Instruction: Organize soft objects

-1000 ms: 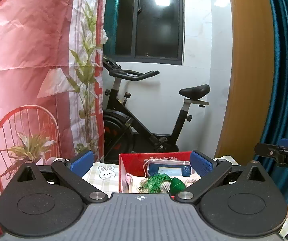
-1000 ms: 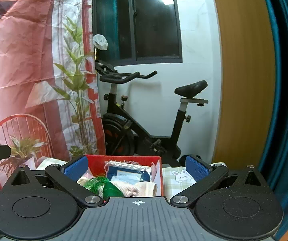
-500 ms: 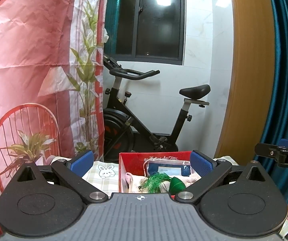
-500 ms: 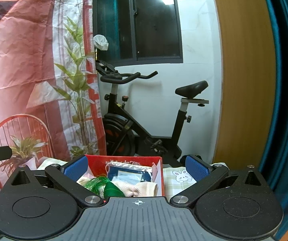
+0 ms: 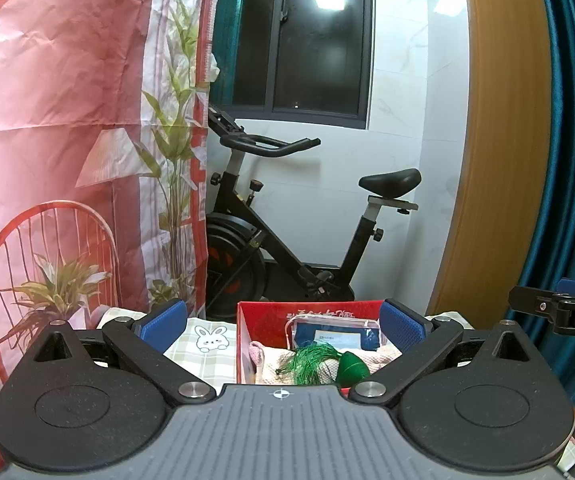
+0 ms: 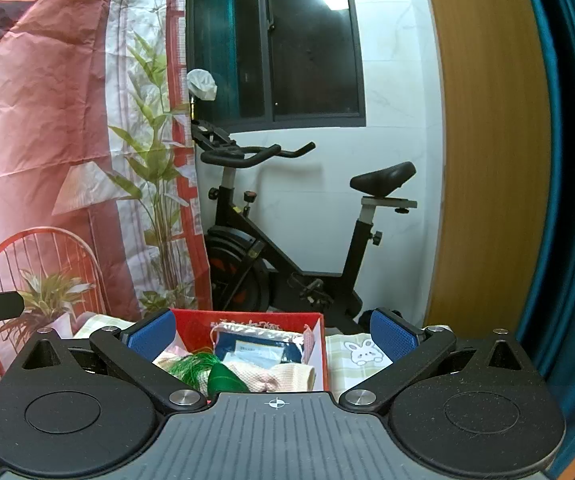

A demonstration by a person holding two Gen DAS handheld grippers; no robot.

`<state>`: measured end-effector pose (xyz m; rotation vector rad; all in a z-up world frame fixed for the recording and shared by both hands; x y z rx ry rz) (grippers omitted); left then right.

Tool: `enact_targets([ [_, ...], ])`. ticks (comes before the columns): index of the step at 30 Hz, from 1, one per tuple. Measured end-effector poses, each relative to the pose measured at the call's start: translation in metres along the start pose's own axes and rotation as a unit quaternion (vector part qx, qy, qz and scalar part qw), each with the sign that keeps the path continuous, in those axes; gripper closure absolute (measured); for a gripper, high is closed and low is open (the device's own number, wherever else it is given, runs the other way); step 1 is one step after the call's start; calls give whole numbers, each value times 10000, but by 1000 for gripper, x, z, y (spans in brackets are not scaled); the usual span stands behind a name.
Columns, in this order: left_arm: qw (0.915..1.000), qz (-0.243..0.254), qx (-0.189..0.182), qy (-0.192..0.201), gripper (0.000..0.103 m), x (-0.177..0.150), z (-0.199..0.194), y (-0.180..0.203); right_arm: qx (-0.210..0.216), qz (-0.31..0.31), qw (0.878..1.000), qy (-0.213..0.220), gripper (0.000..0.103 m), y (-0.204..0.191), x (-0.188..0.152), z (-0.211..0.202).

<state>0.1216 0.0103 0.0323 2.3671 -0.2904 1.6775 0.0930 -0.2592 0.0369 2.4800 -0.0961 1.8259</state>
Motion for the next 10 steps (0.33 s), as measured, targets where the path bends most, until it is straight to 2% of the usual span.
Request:
enact_targets([
  [10, 10000, 3, 3, 7, 0, 1, 0, -1, -5, -4, 10000, -1, 0, 0, 0, 0],
])
Point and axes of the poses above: each gripper's, at about its wrist camera, not at the fingertips, and z roughly the way its jaws point, y to its right, x to its top, the point moved 6 cm from there along z, roughly the way its jaws point, and after that the axes turned 5 degrees about -x, right-handed, at the moved point
